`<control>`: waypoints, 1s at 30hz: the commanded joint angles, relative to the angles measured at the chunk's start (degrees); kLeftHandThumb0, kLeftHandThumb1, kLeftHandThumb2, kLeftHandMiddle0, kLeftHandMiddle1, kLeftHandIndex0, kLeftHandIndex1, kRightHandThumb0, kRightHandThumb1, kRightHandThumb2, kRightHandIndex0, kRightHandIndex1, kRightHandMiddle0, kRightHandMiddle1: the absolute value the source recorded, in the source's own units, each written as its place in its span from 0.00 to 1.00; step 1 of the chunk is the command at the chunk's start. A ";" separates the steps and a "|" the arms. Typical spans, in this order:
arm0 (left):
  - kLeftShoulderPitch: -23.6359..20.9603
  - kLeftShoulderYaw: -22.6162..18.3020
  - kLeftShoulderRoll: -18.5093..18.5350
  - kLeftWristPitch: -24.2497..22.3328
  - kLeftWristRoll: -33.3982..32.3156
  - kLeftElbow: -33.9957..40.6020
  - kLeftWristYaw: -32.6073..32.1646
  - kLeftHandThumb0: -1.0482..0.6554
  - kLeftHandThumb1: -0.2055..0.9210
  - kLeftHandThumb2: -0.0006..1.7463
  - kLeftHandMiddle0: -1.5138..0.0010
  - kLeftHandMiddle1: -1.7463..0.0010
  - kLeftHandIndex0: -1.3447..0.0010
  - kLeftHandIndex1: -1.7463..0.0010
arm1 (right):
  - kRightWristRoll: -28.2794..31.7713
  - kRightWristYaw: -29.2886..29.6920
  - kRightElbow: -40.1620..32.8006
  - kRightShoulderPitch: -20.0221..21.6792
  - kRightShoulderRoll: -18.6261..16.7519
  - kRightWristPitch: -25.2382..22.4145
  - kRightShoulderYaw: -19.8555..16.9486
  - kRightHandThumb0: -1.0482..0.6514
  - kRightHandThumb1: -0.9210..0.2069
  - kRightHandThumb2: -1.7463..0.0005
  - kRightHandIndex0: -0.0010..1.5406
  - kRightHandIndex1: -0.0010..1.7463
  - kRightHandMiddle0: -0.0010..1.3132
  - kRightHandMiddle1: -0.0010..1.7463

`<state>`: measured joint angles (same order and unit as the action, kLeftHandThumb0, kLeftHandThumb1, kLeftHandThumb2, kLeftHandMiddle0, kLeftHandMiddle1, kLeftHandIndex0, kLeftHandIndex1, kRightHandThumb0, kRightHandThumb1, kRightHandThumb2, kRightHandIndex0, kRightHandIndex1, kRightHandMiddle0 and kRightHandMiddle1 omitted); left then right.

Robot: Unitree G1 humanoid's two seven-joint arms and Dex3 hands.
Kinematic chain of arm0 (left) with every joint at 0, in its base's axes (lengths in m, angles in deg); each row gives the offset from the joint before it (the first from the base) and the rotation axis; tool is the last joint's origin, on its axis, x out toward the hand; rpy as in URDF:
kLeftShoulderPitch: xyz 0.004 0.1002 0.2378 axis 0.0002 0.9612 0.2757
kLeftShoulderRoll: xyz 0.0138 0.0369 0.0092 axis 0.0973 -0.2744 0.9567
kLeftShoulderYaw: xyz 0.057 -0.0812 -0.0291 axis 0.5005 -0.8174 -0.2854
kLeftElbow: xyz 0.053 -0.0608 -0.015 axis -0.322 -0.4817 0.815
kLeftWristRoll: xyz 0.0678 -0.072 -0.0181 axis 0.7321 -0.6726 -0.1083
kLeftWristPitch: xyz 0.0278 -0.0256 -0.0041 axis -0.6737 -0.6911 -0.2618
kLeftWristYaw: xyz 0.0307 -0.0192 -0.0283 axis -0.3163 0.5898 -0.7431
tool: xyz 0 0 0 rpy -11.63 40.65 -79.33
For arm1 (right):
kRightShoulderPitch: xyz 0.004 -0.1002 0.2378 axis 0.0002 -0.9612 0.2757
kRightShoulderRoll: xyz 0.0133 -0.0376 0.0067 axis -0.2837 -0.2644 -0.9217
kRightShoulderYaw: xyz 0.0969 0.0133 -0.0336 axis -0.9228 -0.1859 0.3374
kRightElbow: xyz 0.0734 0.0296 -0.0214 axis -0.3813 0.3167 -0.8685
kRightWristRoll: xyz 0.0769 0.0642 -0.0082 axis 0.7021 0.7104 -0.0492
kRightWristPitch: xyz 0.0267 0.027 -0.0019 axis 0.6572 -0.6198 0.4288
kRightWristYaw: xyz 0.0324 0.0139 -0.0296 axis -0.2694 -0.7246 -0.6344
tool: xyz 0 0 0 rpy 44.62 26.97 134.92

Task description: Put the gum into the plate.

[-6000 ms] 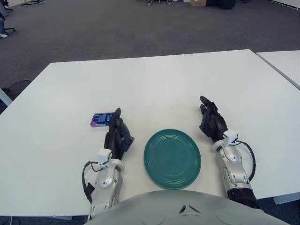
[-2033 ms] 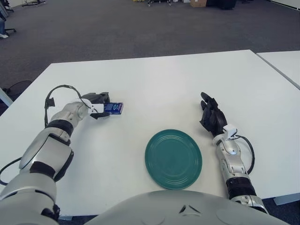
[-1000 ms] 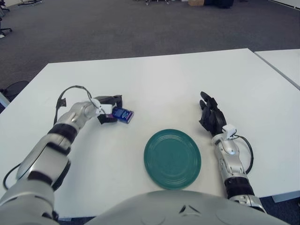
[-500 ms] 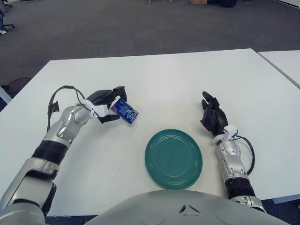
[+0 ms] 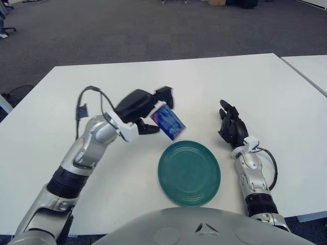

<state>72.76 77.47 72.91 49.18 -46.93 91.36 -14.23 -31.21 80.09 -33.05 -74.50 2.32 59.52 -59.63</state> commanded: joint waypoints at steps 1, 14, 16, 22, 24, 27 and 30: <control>-1.12 2.15 -0.48 -1.15 0.95 1.30 2.96 0.29 0.31 0.88 0.18 0.00 0.44 0.00 | -0.33 0.51 3.44 -3.03 -0.48 -3.53 0.39 0.25 0.00 0.47 0.11 0.00 0.00 0.23; -5.01 7.88 -2.94 -5.40 -0.24 4.90 12.75 0.30 0.34 0.85 0.18 0.00 0.46 0.00 | 0.79 -0.41 3.63 -3.11 -0.51 -3.16 0.32 0.22 0.00 0.47 0.12 0.01 0.00 0.22; -5.11 8.32 -2.91 -4.85 -0.08 5.04 13.26 0.30 0.35 0.85 0.18 0.00 0.46 0.00 | 0.61 -0.25 3.30 -3.27 -0.60 -3.37 0.43 0.22 0.00 0.47 0.12 0.01 0.00 0.22; -5.02 11.02 -3.40 -4.01 0.37 4.17 14.72 0.31 0.36 0.83 0.18 0.00 0.47 0.00 | -0.18 0.93 2.64 -3.65 -0.86 -4.03 0.65 0.22 0.00 0.46 0.12 0.01 0.00 0.22; -5.17 11.95 -3.47 -3.86 0.43 3.65 15.42 0.31 0.39 0.81 0.18 0.00 0.49 0.00 | -0.34 1.31 2.26 -3.87 -1.01 -4.26 0.75 0.22 0.00 0.46 0.13 0.01 0.00 0.23; -5.53 13.05 -3.46 -3.79 0.23 2.99 16.71 0.32 0.43 0.78 0.19 0.00 0.52 0.00 | -0.41 1.66 1.58 -4.19 -1.15 -4.65 0.97 0.22 0.00 0.45 0.14 0.01 0.00 0.25; -5.67 13.49 -3.39 -3.68 0.08 2.67 17.59 0.33 0.45 0.76 0.19 0.00 0.54 0.00 | -0.40 1.90 1.01 -4.45 -1.22 -4.97 1.23 0.22 0.00 0.45 0.14 0.01 0.00 0.26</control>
<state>68.20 90.70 69.04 45.27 -47.02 94.80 2.21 -31.28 81.46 -34.28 -75.26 1.69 58.97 -58.76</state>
